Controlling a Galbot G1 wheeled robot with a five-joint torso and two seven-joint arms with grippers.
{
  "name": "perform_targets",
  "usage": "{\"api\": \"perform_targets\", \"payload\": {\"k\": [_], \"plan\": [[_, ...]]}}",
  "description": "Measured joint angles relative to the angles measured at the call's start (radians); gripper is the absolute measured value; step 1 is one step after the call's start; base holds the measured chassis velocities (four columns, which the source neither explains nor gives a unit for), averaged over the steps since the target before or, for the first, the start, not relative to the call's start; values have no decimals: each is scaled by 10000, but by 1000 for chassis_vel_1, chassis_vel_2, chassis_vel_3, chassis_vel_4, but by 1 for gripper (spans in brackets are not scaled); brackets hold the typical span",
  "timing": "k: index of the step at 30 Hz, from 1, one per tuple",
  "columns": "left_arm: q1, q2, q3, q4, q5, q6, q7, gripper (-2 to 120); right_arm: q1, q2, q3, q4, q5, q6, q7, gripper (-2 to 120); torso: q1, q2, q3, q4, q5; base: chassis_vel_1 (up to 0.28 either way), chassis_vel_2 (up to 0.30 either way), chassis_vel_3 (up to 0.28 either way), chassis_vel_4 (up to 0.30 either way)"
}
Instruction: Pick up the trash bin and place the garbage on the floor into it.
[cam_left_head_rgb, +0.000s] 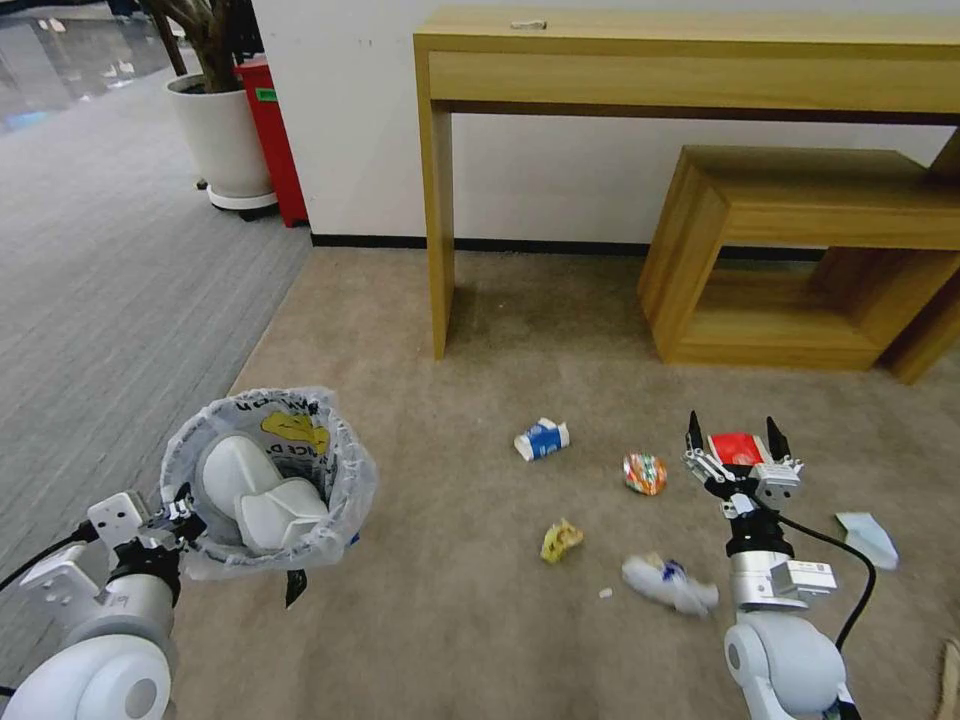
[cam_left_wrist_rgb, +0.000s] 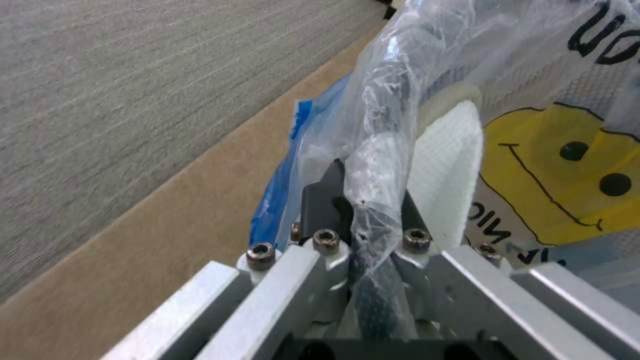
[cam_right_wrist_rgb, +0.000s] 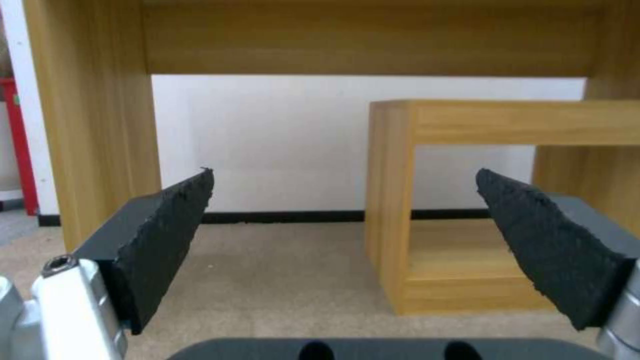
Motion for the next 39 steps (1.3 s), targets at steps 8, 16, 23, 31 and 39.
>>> {"api": "perform_targets", "payload": {"k": [8,16,23,31,39], "plan": [[-36,-24,-10,54,15,0,4,1,93,-105,-112,3,32,-182,25,100,-2,0,-4,0,-1,-59,82,64,-74],[-56,-43,6,90,46,0,4,1,139,-422,-326,43,30,-925,52,100,-2,0,-4,0,0,0,0,0,0],[-34,-3,-12,69,65,0,4,1,207,-2107,-528,222,417,-4062,-437,100,-1,0,-3,0,0,0,0,0,0],[-28,-37,68,-66,336,30,-11,1,525,-3579,-579,-425,62,-6267,-2573,100,-1,1,-2,0,2,0,0,0,0],[7,-313,212,-161,773,68,-25,1,1323,-3914,-1025,-1873,-1024,-6818,-4863,100,-2,0,-2,0,2,0,0,0,0]]}}
